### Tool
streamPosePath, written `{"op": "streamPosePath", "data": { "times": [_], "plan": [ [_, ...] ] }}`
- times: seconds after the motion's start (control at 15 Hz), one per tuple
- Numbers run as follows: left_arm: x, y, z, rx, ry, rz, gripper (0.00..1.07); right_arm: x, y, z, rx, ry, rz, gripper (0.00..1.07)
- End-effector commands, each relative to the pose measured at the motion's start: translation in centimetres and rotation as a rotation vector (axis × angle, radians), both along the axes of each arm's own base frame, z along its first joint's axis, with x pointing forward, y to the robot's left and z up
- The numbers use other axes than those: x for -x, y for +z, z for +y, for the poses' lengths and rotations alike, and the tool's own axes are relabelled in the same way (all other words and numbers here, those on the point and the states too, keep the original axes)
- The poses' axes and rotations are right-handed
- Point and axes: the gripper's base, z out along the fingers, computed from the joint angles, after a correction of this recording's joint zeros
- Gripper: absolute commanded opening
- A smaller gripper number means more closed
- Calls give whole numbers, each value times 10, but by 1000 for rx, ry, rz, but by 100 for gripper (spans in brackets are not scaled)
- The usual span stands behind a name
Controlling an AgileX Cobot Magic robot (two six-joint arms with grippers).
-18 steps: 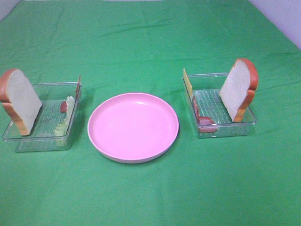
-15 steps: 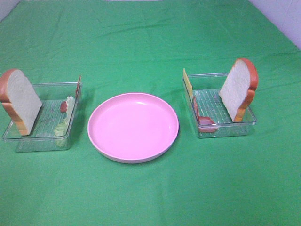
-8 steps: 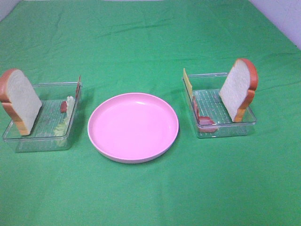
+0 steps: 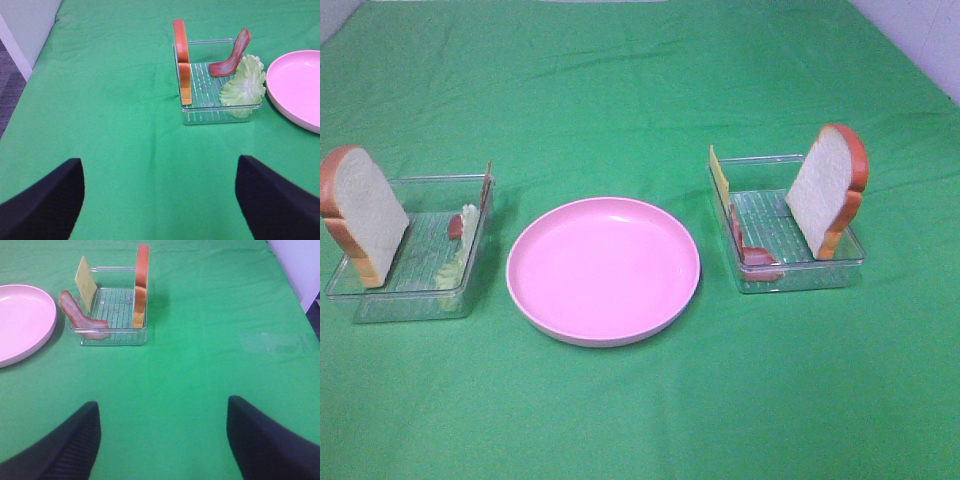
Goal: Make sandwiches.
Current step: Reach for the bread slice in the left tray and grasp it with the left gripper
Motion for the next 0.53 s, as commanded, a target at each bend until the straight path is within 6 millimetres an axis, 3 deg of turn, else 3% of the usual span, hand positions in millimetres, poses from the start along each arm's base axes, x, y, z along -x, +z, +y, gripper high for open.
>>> {"op": "streamPosePath", "data": {
  "times": [0.07, 0.53],
  "plan": [
    [3, 0, 0, 4, 1, -29, 79, 1, -1, 0, 3, -4, -21, 68],
    [3, 0, 0, 4, 1, -29, 79, 1, -1, 0, 3, -4, -21, 68]
  ]
}}
